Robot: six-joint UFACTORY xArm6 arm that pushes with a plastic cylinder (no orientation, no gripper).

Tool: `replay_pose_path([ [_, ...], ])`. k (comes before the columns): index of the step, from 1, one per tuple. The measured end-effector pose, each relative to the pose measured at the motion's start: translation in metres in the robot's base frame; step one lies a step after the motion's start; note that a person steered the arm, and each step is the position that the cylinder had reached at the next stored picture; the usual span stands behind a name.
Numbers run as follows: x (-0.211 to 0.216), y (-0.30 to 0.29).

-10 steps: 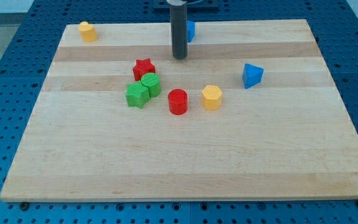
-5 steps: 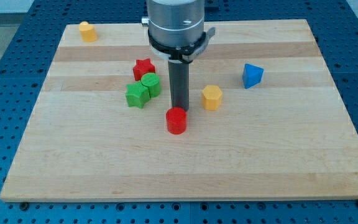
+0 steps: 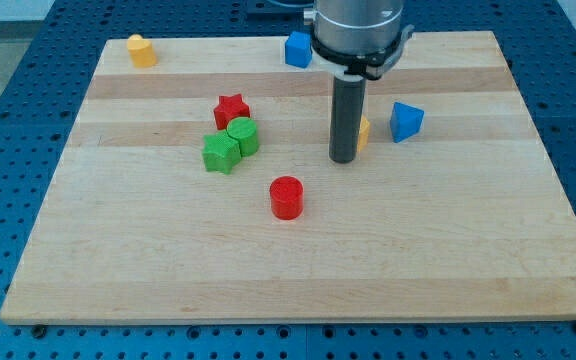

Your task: Slide the yellow hexagon diagonally top right to the blue triangle

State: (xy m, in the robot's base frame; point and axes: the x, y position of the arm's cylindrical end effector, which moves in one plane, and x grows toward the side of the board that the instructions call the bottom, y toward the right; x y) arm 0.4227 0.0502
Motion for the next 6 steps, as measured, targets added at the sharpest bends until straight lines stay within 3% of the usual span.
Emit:
replay_pose_path([
  [6,-0.102,0.073],
])
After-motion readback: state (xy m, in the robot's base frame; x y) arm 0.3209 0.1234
